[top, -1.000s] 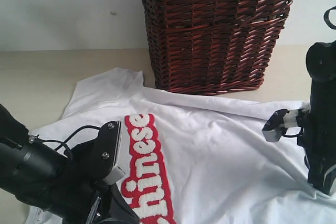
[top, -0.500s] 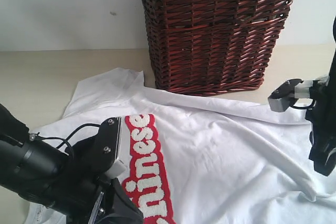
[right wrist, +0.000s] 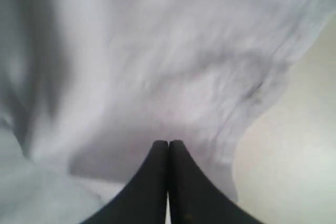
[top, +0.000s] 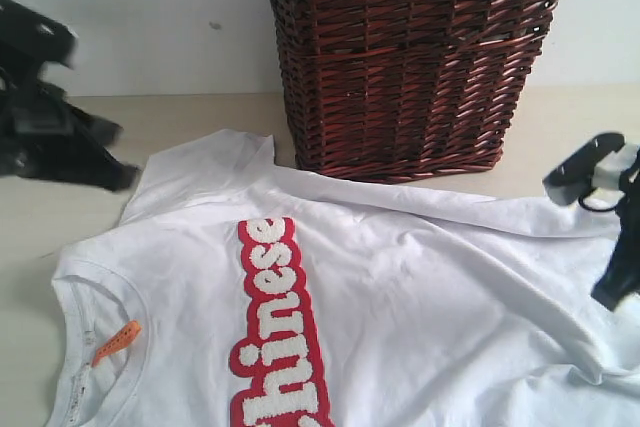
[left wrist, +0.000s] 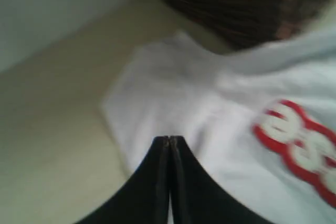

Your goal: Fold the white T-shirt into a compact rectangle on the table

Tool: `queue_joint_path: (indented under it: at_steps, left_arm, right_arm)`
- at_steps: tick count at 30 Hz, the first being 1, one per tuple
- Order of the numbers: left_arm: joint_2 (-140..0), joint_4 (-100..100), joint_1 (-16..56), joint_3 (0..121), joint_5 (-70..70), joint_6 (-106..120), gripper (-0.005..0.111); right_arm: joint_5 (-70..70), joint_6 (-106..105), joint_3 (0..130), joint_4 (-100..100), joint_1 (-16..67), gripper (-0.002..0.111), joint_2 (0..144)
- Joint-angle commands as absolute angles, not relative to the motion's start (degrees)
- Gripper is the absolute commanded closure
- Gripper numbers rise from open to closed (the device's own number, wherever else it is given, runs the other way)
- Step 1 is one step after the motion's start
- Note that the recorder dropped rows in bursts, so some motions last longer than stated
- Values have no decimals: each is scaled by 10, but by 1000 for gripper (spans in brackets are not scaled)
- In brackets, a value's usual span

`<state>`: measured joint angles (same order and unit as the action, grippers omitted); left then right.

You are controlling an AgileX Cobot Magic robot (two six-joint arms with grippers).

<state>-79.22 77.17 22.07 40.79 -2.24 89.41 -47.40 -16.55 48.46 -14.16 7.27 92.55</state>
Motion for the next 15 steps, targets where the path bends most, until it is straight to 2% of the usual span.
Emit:
queue_joint_path:
  at_steps: [1, 3, 6, 13, 15]
  left_arm:
    - [-736, 859, 139, 432, -159, 885, 107]
    - [-698, 880, 116, 447, -206, 885, 107]
    - [-621, 882, 93, 464, -188, 888, 107]
    - [-412, 892, 91, 435, 117, 870, 107]
    - [-368, 892, 91, 400, 154, 863, 107]
  right_arm:
    - [-353, -148, 483, -68, 73, 108, 839]
    - [-293, -148, 483, -42, 73, 108, 791]
    - [-218, -148, 483, -6, 73, 108, 720]
    - [-200, -149, 483, 16, 73, 108, 565]
    - [-219, -149, 483, 16, 73, 108, 526]
